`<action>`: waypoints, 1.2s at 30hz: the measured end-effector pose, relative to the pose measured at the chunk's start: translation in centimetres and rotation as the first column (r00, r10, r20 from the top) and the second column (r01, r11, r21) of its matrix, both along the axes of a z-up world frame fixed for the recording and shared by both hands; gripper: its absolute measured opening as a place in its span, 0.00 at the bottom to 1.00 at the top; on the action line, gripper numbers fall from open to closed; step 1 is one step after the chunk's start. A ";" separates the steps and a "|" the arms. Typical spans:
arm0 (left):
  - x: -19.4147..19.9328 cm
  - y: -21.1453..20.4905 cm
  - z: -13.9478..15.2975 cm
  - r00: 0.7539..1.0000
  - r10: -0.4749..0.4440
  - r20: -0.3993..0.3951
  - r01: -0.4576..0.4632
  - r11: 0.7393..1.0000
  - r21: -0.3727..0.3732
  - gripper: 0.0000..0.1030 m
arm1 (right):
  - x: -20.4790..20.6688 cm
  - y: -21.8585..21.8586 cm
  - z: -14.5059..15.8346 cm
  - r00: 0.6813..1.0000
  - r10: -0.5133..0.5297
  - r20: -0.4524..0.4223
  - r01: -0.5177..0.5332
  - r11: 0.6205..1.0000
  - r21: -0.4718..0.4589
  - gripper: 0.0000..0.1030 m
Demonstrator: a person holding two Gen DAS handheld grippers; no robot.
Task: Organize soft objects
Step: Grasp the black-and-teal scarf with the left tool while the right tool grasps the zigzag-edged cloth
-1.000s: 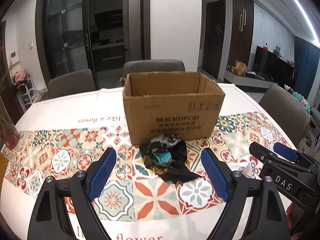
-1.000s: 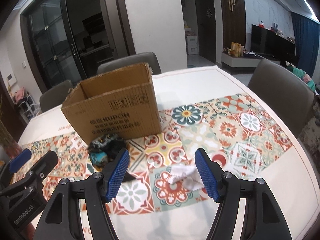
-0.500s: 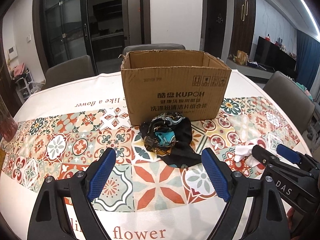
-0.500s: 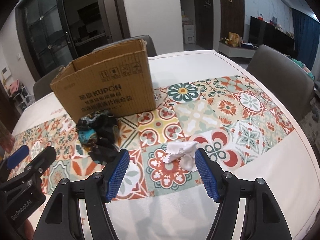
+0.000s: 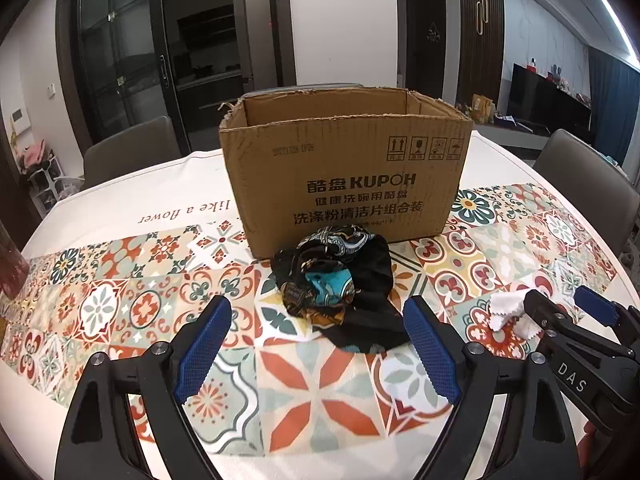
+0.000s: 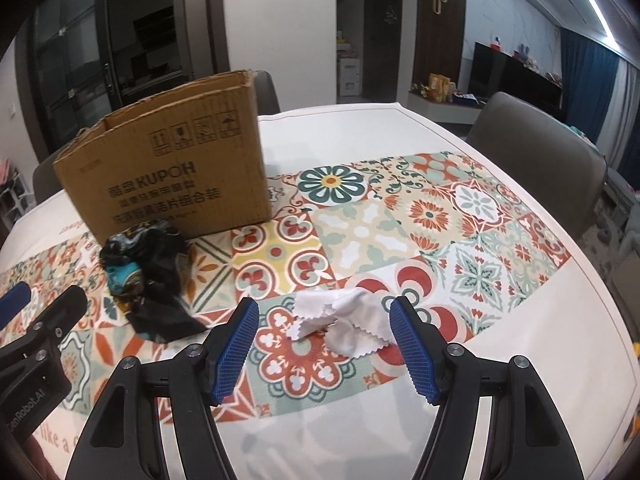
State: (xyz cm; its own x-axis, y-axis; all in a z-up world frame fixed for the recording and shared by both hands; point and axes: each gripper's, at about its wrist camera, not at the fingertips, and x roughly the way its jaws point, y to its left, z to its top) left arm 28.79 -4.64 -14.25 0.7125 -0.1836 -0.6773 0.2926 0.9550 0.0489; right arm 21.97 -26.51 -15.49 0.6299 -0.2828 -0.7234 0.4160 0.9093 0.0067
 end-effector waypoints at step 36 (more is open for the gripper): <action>8.4 -5.1 -7.0 0.987 -0.027 -0.157 0.033 0.999 0.034 0.72 | 3.8 -2.9 -5.3 0.993 -0.090 -0.073 0.095 0.993 0.069 0.64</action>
State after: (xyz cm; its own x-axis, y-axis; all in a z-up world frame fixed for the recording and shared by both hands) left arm 37.21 -9.71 -21.26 0.5916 -0.1763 -0.7867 0.3281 0.9440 0.0352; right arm 25.72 -29.43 -20.79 0.5507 -0.2830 -0.7853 0.5000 0.8652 0.0388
